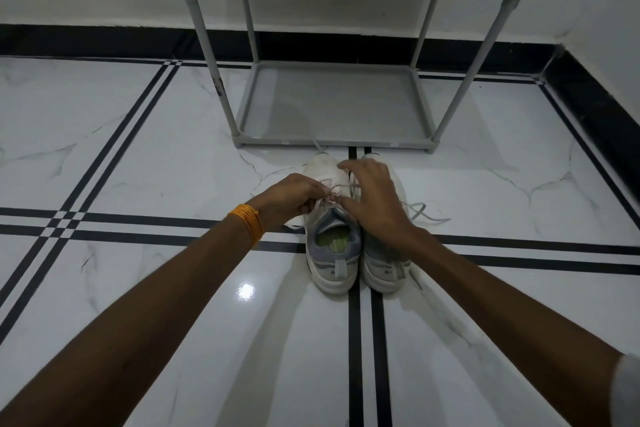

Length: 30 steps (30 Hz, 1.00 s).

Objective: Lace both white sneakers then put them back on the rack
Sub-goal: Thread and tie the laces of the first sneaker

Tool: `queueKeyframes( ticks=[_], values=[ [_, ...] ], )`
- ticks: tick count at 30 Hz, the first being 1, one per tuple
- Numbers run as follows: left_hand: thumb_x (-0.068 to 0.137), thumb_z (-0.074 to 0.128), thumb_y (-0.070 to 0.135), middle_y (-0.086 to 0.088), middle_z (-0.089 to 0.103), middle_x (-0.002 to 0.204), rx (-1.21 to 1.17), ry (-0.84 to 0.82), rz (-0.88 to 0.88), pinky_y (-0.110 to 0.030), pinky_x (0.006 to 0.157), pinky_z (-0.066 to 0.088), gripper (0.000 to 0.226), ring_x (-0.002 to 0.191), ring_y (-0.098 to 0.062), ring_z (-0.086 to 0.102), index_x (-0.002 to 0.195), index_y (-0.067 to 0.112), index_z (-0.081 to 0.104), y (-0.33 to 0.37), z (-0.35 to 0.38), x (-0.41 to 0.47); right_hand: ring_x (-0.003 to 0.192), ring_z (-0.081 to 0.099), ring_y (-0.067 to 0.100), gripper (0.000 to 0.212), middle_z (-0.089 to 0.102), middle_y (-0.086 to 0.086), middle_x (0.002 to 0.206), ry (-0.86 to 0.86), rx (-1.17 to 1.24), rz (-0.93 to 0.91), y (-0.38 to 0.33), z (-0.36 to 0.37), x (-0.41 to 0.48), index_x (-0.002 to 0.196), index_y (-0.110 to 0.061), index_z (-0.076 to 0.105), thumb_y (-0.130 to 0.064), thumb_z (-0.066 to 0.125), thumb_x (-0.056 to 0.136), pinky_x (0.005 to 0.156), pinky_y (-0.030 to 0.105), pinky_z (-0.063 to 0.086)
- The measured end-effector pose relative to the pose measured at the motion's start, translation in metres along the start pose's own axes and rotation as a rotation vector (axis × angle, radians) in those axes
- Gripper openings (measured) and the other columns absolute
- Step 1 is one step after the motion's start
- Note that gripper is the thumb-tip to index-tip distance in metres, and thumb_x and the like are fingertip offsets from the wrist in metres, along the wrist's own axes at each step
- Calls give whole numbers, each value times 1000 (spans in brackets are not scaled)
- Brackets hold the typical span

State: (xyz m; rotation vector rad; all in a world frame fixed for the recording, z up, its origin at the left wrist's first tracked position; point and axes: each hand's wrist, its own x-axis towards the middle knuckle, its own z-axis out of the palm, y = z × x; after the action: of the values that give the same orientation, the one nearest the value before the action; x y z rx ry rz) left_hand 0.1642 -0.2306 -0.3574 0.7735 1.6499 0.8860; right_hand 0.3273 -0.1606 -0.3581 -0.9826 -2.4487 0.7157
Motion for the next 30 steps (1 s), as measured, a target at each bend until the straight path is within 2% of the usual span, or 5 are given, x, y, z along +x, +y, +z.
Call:
queueKeyframes(
  ticks=[8,14,21,26,30],
  values=[
    [91,61,15,-17,52,88,-79,-26,-22,-24,64,42,28,71,-16,44,103,-9,68,-2,1,-1,73,57,10,19,69,-1,86,-45,7,-51,-9,-8,1,92,-16,74,-31,76,80,69,25,49],
    [90,64,13,-12,57,81,-77,7,-8,-23,64,42,17,69,-13,46,97,1,74,3,-2,-5,69,57,10,11,65,-2,78,-90,-17,-16,-14,-11,7,88,-11,72,-22,70,87,58,14,35],
    [86,63,2,-13,70,90,-63,181,83,-20,61,49,19,76,-17,56,101,2,74,-20,-19,-9,74,57,21,15,65,7,81,-202,-226,26,21,-24,-8,83,-8,64,-20,61,91,66,31,42],
    [85,69,18,-8,76,81,647,407,460,-26,69,52,13,73,-21,67,92,10,77,-35,-10,-8,69,58,21,10,66,8,73,-154,-141,90,16,-13,-12,74,-7,63,-15,62,80,58,28,39],
    [86,65,14,-7,76,82,820,508,595,-31,72,53,11,75,-24,67,92,14,74,-35,-9,-6,64,57,17,15,65,8,68,-112,-10,206,12,-13,-4,72,-7,63,-18,62,82,55,26,36]
  ],
)
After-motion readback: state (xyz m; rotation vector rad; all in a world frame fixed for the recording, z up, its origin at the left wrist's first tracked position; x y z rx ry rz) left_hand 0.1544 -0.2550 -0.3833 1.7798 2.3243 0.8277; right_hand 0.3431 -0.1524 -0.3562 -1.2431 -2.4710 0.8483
